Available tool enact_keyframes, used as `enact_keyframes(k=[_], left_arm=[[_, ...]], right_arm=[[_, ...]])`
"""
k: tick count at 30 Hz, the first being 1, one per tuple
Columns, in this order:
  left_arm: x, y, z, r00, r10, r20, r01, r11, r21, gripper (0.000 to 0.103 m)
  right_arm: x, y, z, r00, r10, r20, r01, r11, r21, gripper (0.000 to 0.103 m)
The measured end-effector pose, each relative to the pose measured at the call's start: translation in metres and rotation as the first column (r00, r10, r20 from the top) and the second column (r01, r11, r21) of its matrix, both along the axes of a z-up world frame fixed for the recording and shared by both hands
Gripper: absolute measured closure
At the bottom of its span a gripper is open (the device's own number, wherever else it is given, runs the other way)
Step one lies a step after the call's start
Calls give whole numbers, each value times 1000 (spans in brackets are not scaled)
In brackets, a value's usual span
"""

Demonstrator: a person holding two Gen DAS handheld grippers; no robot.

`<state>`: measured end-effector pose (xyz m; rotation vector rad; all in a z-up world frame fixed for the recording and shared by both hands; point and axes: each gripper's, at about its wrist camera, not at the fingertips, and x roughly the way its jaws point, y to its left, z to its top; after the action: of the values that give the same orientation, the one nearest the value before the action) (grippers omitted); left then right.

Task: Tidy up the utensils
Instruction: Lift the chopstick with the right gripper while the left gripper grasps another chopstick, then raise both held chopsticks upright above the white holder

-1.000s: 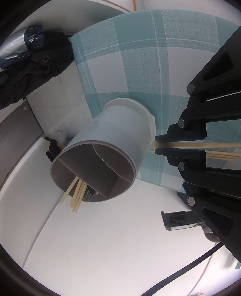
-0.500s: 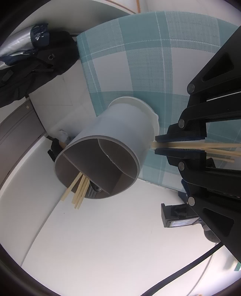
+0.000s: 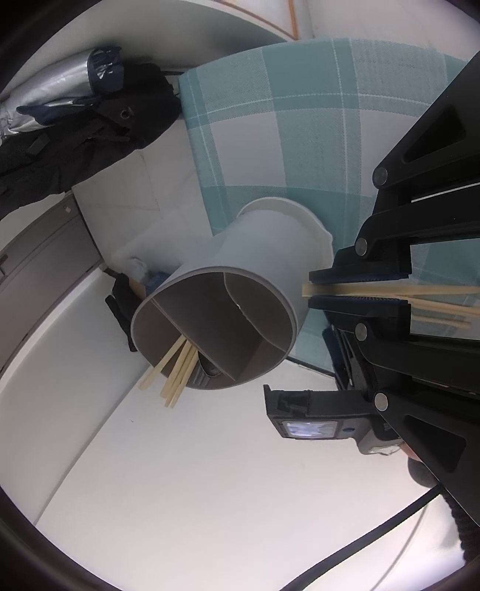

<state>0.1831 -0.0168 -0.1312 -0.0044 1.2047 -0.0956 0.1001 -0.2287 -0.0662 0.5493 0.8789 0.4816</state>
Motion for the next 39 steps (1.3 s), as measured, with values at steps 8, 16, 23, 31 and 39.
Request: enact_keyframes(k=[8,16,23,31,39], left_arm=[[-7,23,4,986,161,-38,-164,979,-118,102],[-46,40,63,960,236,150,-202,956,-215,102],[-67,37,107,934,223,279,-156,957,-243,102],[-82,38,127,932,138,335,-46,962,-270,103],[-103,25,153,920,71,386,31,967,-252,103]], right_arm=[[-7,7,22,996,11,90,-2,995,-95,97],[-29,12,39,983,-23,180,54,985,-166,97],[-50,23,52,965,-35,259,93,972,-217,98],[-67,30,54,955,-67,288,143,958,-249,98],[-82,39,65,939,-70,336,169,946,-276,98]])
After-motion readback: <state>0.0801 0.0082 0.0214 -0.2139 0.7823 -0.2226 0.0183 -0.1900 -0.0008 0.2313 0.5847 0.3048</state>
